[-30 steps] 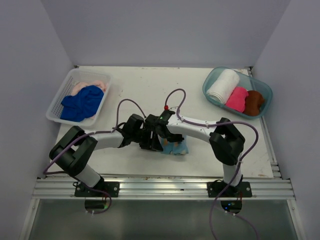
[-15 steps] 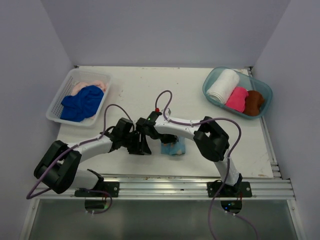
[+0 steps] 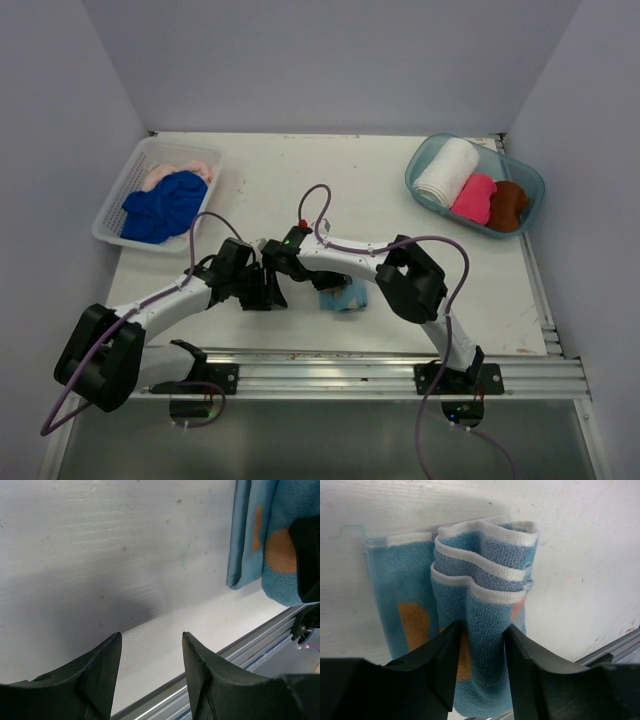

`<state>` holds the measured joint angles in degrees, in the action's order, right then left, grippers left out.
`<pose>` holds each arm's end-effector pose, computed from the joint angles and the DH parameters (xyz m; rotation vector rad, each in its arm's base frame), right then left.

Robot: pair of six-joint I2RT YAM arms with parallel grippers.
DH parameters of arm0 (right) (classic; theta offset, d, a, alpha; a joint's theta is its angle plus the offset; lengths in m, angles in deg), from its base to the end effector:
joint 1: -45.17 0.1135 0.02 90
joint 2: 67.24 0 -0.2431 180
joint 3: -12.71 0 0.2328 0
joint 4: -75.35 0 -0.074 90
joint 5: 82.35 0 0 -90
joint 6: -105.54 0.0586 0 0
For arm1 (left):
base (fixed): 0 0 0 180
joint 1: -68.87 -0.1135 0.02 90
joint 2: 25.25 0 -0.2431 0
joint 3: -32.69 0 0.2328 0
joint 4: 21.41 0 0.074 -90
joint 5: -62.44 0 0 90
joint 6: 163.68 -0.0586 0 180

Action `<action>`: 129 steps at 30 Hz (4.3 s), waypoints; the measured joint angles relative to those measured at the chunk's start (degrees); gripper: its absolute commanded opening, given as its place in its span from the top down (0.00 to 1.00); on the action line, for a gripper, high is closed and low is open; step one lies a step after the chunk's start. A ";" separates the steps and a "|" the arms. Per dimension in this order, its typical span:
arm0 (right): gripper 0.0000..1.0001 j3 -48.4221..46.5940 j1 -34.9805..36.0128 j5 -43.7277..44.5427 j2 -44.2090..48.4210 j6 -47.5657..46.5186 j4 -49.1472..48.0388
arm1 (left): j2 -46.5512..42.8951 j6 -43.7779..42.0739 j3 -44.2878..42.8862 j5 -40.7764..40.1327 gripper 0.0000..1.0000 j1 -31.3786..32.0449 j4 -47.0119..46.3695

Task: Roll the towels
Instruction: Roll the towel

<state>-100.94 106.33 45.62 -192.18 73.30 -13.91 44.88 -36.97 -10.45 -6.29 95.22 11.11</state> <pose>0.2064 0.3001 0.1496 -0.1707 2.5856 -0.6877 0.1788 -0.1123 0.1257 -0.1085 2.7610 -0.8350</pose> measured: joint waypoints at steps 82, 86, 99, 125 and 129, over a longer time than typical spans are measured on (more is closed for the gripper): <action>0.20 54.99 -38.93 -37.03 49.44 -10.45 -48.92 | 18.40 1.75 -42.95 -30.21 0.41 31.89 19.58; 0.20 56.98 -40.15 -37.51 51.93 -10.78 -46.60 | 29.59 3.17 -53.66 -38.75 0.27 37.40 27.19; 0.20 58.38 -45.90 -39.10 54.31 -14.25 -43.87 | 51.47 5.77 -71.23 -53.90 0.16 45.00 43.30; 0.21 58.38 -46.97 -43.23 54.10 -16.46 -44.35 | 23.63 1.11 -34.23 -36.57 0.49 34.42 12.81; 0.21 58.38 -45.24 -44.81 54.10 -16.57 -45.35 | 17.46 0.11 -25.90 -27.65 0.49 31.56 2.54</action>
<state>-42.56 61.09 0.82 -138.09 56.73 -59.26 62.35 -36.86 -36.36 -33.94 126.78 13.65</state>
